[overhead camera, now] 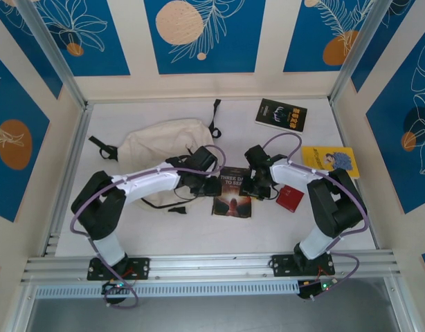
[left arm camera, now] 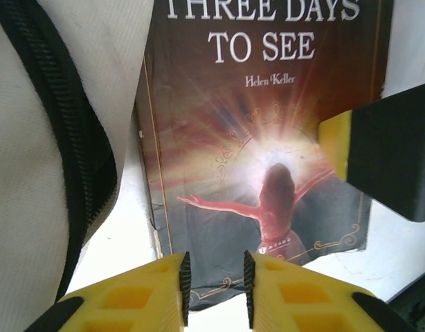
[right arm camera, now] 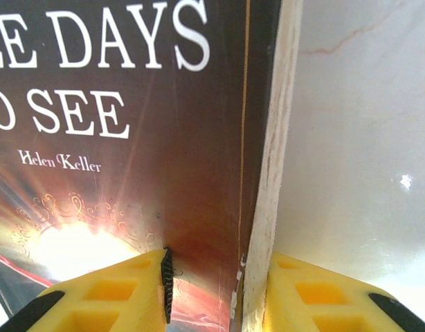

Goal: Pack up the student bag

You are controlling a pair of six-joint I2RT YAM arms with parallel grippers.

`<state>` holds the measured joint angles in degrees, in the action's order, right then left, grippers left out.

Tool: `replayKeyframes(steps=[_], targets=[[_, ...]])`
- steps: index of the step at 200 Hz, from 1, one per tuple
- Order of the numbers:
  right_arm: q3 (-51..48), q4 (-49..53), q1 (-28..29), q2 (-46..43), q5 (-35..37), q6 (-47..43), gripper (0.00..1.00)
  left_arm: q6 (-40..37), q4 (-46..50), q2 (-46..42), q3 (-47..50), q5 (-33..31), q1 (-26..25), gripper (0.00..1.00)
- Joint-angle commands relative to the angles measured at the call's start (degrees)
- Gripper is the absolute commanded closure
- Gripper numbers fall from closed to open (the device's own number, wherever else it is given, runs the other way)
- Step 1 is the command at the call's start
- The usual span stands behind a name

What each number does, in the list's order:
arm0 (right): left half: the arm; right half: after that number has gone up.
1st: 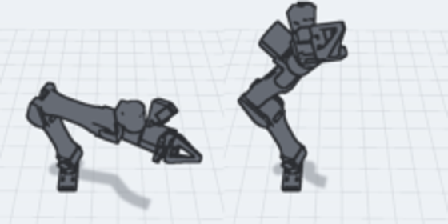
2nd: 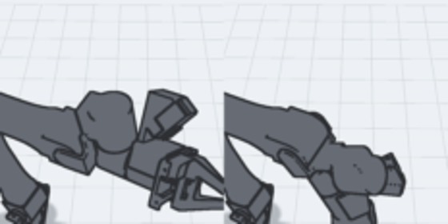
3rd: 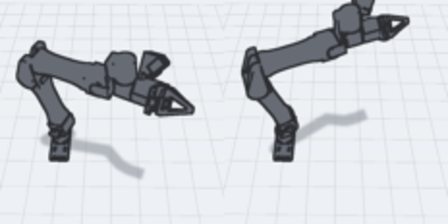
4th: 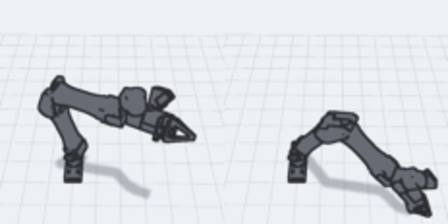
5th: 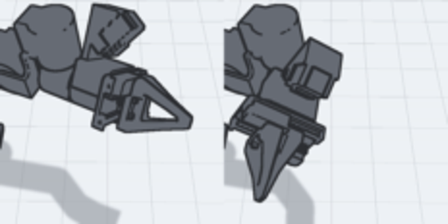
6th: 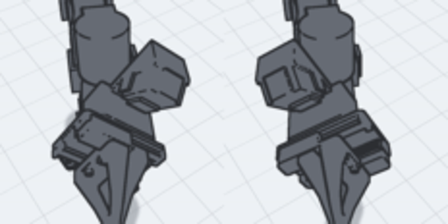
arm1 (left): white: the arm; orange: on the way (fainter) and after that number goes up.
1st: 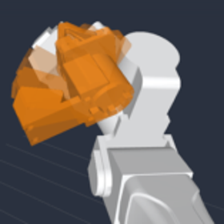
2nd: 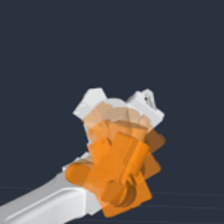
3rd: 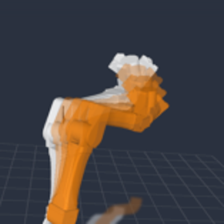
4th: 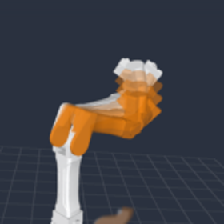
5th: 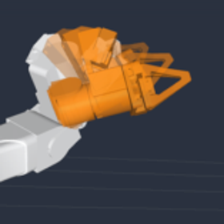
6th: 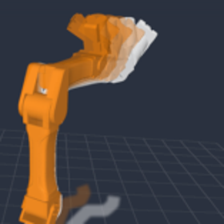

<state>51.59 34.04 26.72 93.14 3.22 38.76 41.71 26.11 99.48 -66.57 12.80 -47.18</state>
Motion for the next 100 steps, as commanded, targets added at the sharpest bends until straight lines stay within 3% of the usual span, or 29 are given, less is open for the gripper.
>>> replayKeyframes(steps=[1,43,100], targets=[[-2.3,2.6,0.0,0.6,2.2,2.6,0.65,-0.1,0.4,2.0,-1.4,-2.2,-0.5,0.72],[-3.3,2.6,-0.5,0.0,2.9,3.7,0.66,-0.4,0.8,5.8,-1.7,-3.1,-0.6,0.62],[-3.3,1.4,-0.4,-0.5,0.2,3.8,0.66,-1.2,0.2,10.0,-3.7,-2.1,-0.9,0.62]])
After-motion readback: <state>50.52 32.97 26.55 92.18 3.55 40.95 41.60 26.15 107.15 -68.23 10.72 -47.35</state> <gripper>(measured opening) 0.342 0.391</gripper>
